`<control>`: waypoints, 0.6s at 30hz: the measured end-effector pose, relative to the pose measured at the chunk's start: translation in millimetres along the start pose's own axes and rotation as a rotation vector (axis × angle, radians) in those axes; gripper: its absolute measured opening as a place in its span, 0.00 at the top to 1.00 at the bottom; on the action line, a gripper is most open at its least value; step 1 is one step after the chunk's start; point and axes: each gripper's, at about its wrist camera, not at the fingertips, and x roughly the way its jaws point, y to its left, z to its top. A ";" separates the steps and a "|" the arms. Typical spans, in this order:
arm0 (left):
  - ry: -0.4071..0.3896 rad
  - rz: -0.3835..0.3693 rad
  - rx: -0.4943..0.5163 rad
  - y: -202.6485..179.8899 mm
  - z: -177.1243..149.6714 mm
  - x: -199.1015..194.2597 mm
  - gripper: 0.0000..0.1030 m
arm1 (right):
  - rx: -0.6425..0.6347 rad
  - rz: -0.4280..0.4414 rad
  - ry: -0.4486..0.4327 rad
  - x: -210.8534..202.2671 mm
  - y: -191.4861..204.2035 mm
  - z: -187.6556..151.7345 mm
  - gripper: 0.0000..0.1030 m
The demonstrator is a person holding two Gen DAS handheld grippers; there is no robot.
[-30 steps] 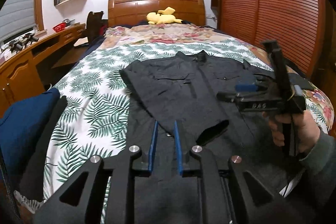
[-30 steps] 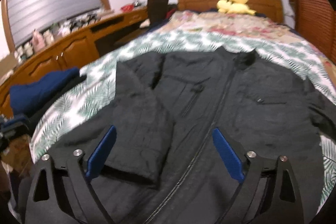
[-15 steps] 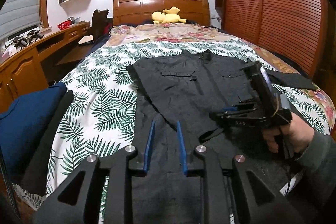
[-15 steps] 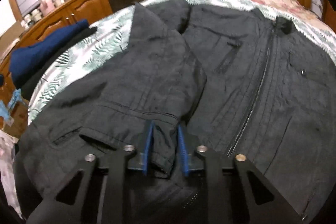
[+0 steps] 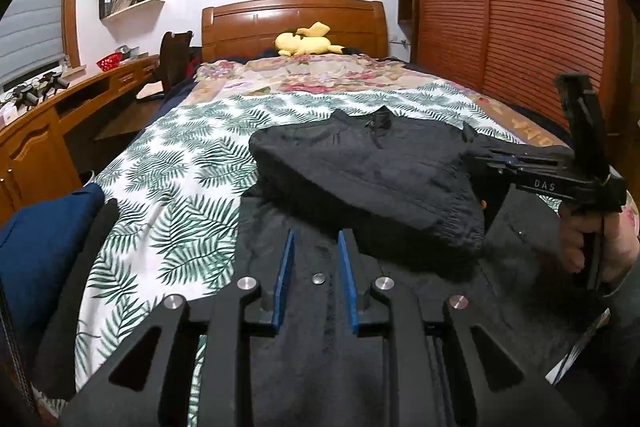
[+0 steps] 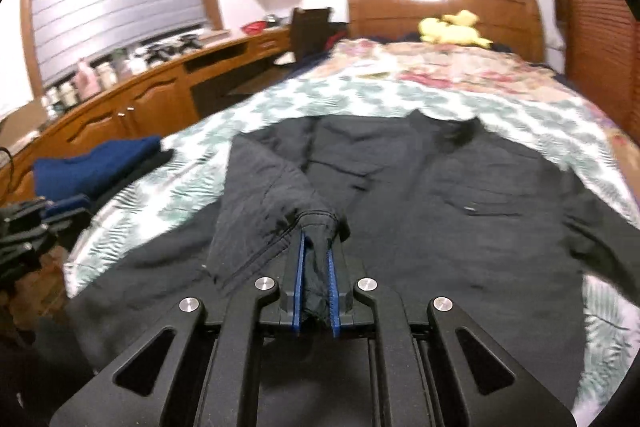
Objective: Fold large clothes
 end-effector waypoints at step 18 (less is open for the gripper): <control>-0.008 -0.045 0.003 -26.6 -16.8 5.1 0.80 | -0.002 -0.245 0.102 3.8 -38.7 -44.7 0.44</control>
